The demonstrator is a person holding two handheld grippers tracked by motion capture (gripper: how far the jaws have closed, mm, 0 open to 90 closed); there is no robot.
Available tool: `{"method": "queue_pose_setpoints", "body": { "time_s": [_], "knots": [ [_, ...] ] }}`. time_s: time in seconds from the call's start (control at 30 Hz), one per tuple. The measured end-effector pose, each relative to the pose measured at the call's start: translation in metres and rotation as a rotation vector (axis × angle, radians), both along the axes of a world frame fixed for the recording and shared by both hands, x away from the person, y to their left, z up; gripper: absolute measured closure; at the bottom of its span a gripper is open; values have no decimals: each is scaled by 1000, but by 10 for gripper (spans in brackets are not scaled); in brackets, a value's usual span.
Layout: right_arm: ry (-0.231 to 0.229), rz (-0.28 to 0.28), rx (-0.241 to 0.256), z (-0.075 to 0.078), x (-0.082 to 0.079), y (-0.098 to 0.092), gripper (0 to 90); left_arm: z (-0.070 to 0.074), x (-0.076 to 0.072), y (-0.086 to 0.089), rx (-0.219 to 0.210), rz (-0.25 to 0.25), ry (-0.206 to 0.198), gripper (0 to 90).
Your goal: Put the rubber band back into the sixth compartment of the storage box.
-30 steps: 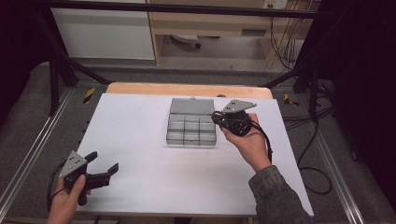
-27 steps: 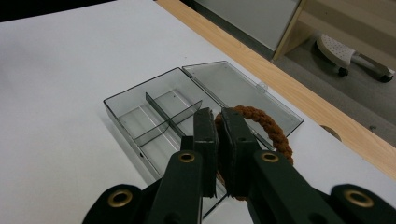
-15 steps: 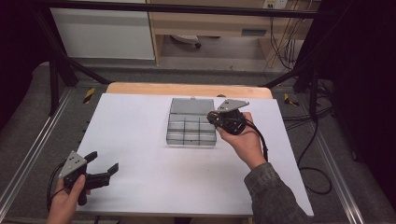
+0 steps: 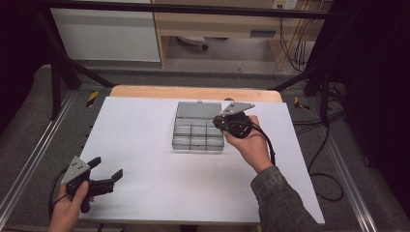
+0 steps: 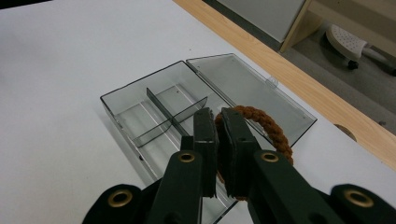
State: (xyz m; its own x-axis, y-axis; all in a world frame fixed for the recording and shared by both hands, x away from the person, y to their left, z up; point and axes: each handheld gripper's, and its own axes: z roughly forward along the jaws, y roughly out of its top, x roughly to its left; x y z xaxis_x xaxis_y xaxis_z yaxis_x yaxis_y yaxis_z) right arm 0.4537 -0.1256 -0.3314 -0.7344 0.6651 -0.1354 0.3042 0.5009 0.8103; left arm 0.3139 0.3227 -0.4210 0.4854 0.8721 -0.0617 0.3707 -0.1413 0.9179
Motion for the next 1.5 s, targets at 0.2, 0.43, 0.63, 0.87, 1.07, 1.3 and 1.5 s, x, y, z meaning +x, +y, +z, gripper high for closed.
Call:
{"method": "queue_pose_setpoints", "body": {
  "time_s": [0.2, 0.43, 0.63, 0.87, 1.07, 1.3, 1.5],
  "knots": [
    [11, -1, -13, -5, 5, 3, 857, 0, 0, 0, 1, -1, 0, 43],
    [28, -3, -27, -11, 10, 7, 857, 0, 0, 0, 1, -1, 1, 43],
    [47, -1, -31, -17, 15, 8, 857, 0, 0, 0, 3, -2, 2, 43],
    [65, -8, -33, -24, 21, 11, 857, 0, 0, 0, 4, -2, 2, 43],
    [78, -3, -42, -29, 22, 13, 857, -1, 0, 0, 4, -4, 3, 43],
    [98, 2, -37, -33, 23, 15, 857, -1, 0, 0, 7, -5, 7, 43],
    [106, 12, -44, -35, 23, 16, 857, -1, 0, 0, 8, -6, 7, 43]
  ]
}}
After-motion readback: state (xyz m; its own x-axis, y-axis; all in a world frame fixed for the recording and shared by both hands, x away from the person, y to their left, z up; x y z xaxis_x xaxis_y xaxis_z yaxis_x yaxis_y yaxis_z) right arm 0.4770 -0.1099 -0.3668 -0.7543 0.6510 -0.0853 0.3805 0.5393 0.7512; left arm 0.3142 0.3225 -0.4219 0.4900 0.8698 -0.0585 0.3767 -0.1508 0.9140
